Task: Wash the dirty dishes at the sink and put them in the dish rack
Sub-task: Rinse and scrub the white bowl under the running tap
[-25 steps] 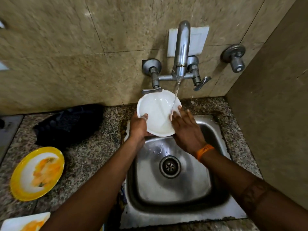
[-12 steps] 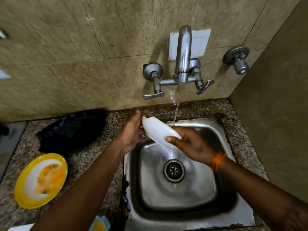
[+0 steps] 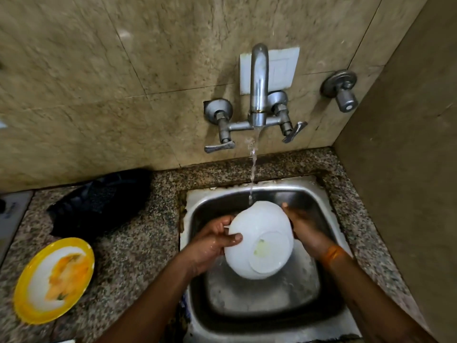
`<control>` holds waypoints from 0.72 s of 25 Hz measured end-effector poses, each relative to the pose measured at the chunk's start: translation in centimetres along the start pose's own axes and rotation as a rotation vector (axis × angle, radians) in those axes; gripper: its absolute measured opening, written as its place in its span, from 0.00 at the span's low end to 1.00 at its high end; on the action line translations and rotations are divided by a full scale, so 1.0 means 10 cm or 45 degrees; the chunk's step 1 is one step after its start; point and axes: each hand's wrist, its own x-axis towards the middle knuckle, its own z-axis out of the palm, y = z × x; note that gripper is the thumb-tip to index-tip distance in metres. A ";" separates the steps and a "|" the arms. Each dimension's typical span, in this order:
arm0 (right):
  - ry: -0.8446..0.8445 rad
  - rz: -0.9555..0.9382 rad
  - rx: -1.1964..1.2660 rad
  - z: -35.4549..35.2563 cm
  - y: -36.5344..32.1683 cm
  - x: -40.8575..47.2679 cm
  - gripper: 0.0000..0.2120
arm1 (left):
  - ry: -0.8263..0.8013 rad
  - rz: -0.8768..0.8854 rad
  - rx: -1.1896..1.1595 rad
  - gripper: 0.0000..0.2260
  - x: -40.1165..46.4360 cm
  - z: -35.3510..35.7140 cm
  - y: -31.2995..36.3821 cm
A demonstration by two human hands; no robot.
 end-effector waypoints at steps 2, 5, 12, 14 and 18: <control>0.206 -0.174 -0.253 0.11 -0.01 0.10 0.18 | 0.061 0.077 0.043 0.26 0.01 0.19 -0.03; 0.044 -0.549 -0.651 0.30 -0.15 0.07 0.25 | 0.176 0.190 0.027 0.20 0.09 0.27 0.00; -0.399 -1.257 -1.372 0.51 -0.51 0.06 0.29 | 0.257 0.352 0.078 0.20 0.22 0.01 0.22; -0.130 -0.929 -1.117 0.35 -0.58 0.24 0.32 | 0.225 0.343 0.045 0.27 0.22 -0.02 0.22; 0.010 -0.976 -1.304 0.62 -0.55 0.13 0.30 | 0.193 0.350 0.058 0.27 0.25 -0.02 0.28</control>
